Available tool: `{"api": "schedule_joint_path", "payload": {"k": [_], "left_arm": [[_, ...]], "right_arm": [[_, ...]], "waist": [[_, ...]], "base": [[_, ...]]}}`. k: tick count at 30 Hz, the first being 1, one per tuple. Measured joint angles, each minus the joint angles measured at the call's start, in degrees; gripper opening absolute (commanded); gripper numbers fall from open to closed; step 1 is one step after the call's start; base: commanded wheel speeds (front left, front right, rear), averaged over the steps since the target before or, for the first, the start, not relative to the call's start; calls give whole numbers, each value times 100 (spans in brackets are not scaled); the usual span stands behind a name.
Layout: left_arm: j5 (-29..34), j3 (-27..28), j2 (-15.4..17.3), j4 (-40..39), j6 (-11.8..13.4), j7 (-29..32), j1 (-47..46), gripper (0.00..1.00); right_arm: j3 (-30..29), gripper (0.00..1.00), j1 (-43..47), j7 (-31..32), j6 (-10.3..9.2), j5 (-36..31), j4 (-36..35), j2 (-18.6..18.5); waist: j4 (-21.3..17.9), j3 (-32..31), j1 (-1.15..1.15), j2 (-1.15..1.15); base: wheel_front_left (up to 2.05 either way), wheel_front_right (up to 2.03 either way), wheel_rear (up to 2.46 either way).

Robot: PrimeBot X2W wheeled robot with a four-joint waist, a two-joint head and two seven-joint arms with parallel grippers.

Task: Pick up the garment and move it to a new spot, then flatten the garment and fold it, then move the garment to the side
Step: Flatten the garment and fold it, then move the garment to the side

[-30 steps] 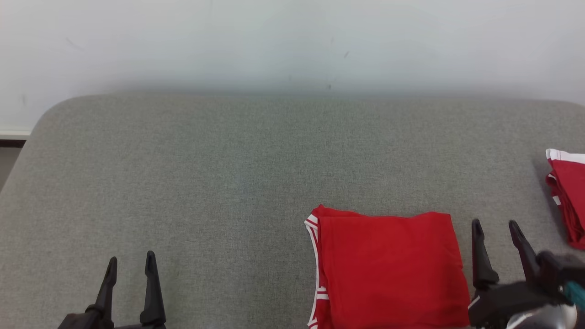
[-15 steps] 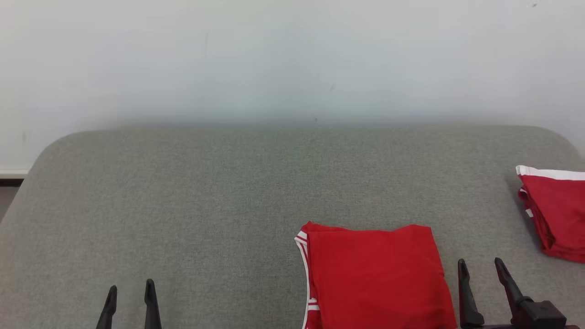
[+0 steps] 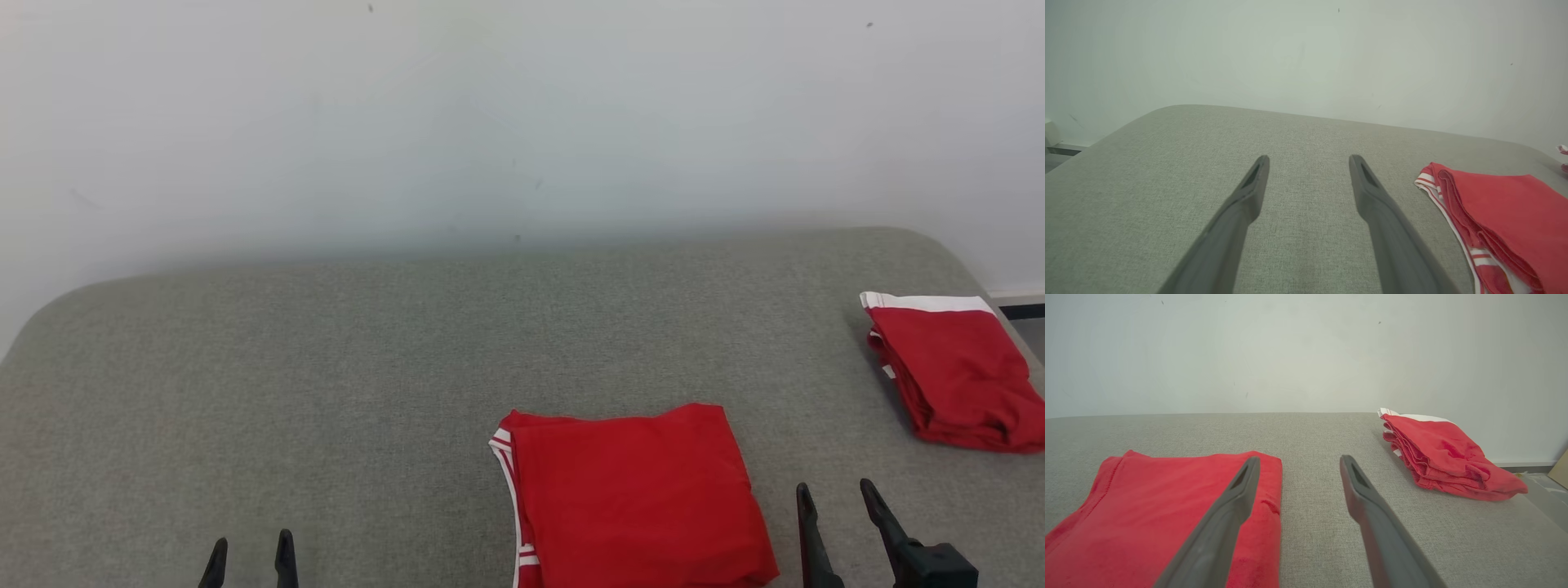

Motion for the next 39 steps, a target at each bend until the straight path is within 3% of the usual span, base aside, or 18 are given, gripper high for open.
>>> {"api": "schedule_joint_path", "payload": {"k": [9,35,39], "left_arm": [[1,48,2,68,-25,0,15,100],[98,87,2,81,-34,0,1,100],[98,90,2,74,-46,0,-1,100]], "right_arm": [[78,100,-60,7,0,-24,73,0],[79,100,-141,81,0,54,36,0],[191,100,-181,378,0,46,-100,0]], "waist": [[-175,-4,0,0],[-161,96,0,1],[-145,111,0,1]], "base": [[0,0,0],[0,0,0],[0,0,0]]}}
